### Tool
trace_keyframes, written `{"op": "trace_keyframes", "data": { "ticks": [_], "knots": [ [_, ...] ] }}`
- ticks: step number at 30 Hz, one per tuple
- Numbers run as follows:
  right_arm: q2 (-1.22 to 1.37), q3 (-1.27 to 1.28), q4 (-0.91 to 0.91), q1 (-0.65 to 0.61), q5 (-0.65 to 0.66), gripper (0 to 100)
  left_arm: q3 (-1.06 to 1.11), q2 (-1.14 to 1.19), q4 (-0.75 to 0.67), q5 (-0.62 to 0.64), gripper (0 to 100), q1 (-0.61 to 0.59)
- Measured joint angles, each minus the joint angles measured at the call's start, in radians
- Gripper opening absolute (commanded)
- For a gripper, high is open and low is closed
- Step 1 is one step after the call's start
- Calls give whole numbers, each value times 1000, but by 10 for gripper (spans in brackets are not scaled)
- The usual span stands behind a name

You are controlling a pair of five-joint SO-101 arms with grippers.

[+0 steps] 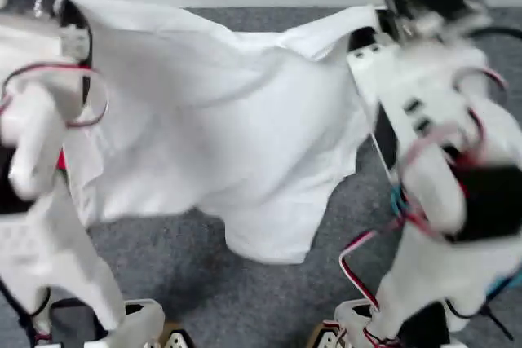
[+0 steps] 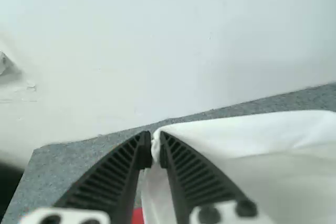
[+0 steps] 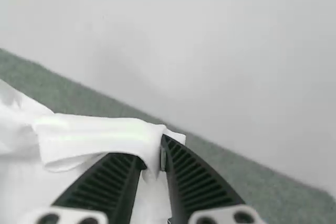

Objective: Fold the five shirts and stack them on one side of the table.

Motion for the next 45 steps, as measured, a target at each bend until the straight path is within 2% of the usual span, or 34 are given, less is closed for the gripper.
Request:
{"op": "trace_keyframes", "data": {
  "ticks": [4, 9, 18, 25, 33, 41, 45],
  "knots": [
    [-2, -272, 126, 0, 0, 10, -198, -17, 106, 0, 14, 0],
    [-44, -431, 140, 26, 0, 10, -172, -138, 115, 0, 14, 18],
    [-227, -269, 140, 83, 0, 10, 183, -385, 115, -49, 14, 32],
    [-193, 57, 75, 84, 0, 10, 477, -362, 92, -55, 14, 32],
    [9, 396, -244, 86, 0, 10, 654, -164, -176, -55, 14, 32],
    [330, 430, -612, 84, 0, 10, 660, 158, -505, -51, 14, -6],
    [502, 430, -690, 81, 15, 10, 660, 324, -608, -51, 14, -20]
  ]
}}
